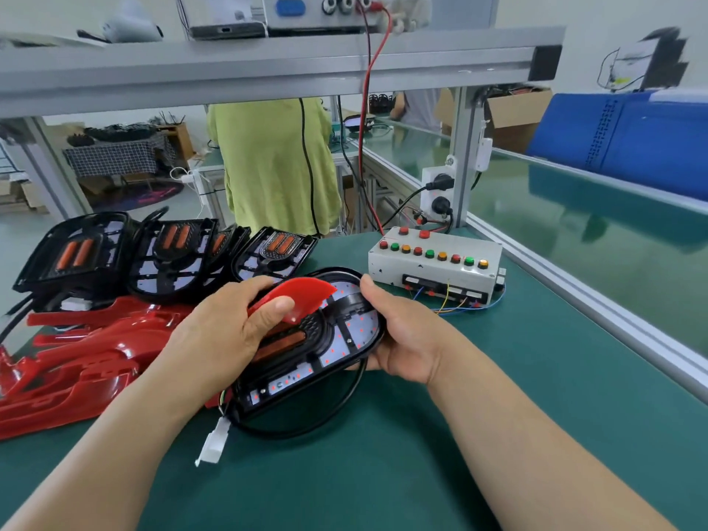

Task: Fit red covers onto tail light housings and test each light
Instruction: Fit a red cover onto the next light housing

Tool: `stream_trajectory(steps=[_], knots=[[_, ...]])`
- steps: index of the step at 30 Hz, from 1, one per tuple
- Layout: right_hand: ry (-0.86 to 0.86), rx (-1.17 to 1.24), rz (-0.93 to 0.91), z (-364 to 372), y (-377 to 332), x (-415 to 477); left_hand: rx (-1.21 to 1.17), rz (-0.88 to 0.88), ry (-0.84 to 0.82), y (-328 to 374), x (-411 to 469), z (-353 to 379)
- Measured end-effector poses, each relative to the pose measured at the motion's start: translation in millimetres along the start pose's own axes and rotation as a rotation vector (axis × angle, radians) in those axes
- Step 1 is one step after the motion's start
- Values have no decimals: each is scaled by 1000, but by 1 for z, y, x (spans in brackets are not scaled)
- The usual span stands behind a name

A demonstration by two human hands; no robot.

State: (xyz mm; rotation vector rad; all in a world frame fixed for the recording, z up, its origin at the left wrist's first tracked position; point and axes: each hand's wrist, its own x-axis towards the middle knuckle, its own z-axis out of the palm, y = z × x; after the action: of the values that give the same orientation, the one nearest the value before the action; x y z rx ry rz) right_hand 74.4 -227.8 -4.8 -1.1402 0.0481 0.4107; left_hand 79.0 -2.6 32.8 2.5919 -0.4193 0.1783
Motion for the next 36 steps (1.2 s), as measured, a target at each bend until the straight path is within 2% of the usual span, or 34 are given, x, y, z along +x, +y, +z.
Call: stream_trajectory(steps=[2, 5, 8, 11, 13, 15, 18, 21, 30, 36], knots=[[10, 21, -8, 1, 0, 0, 77, 9, 21, 4, -1, 0], [30, 44, -13, 1, 0, 1, 99, 118, 114, 13, -4, 1], [53, 75, -20, 1, -1, 1, -41, 187, 214, 23, -9, 2], [70, 97, -37, 1, -2, 0, -177, 216, 457, 30, -15, 3], [72, 103, -47, 2, -2, 0, -209, 199, 518, 33, -19, 1], [66, 99, -61, 3, -2, -1, -149, 180, 465, 36, -21, -2], [52, 84, -95, 7, -2, -2, 44, 111, 276, 39, -20, -6], [41, 75, -123, 10, -2, -2, 183, 114, 113, 40, -23, -4], [30, 50, -146, 12, -3, -6, 216, 276, 51, 56, -30, 2], [44, 42, -192, 16, -1, -9, 129, 267, 75, 59, -29, 13]])
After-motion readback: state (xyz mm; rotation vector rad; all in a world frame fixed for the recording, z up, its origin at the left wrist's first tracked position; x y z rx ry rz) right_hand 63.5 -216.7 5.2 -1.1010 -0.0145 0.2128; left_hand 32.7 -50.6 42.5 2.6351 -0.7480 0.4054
